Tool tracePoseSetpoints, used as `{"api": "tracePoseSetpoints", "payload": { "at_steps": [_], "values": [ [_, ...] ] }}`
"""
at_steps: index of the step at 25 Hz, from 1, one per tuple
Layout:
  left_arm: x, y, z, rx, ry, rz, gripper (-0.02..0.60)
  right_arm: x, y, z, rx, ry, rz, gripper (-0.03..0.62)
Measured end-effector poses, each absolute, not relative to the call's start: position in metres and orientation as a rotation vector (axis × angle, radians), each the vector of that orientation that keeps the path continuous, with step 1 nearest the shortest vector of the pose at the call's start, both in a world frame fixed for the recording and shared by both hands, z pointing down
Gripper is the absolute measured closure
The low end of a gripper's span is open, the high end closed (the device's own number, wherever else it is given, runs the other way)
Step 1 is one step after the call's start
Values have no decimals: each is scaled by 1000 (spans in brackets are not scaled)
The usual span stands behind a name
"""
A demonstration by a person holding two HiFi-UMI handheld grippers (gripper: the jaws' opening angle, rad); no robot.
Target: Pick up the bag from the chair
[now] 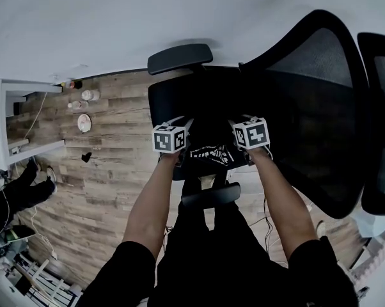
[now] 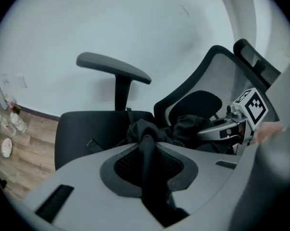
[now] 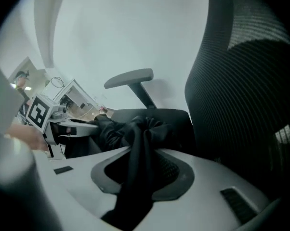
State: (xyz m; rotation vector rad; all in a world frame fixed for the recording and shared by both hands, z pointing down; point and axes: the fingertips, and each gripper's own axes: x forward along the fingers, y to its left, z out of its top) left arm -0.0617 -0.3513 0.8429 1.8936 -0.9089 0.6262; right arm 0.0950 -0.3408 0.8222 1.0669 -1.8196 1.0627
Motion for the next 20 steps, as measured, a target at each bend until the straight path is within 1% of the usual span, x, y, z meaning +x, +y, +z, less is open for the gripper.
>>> {"api": "tracePoseSetpoints", "payload": {
  "at_steps": [4, 6, 13, 20],
  "values": [
    [-64, -346, 813, 2067, -984, 682, 500, 86, -338, 793, 1117, -1944, 939, 482],
    [-68, -343, 796, 2110, -1027, 663, 502, 82, -336, 776, 1147, -2001, 855, 484],
    [-71, -324, 720, 2255, -1053, 405, 506, 78, -319, 720, 1240, -2193, 629, 490],
    [-67, -305, 642, 2385, -1041, 227, 514, 73, -315, 668, 1295, -2364, 619, 503]
  ]
}}
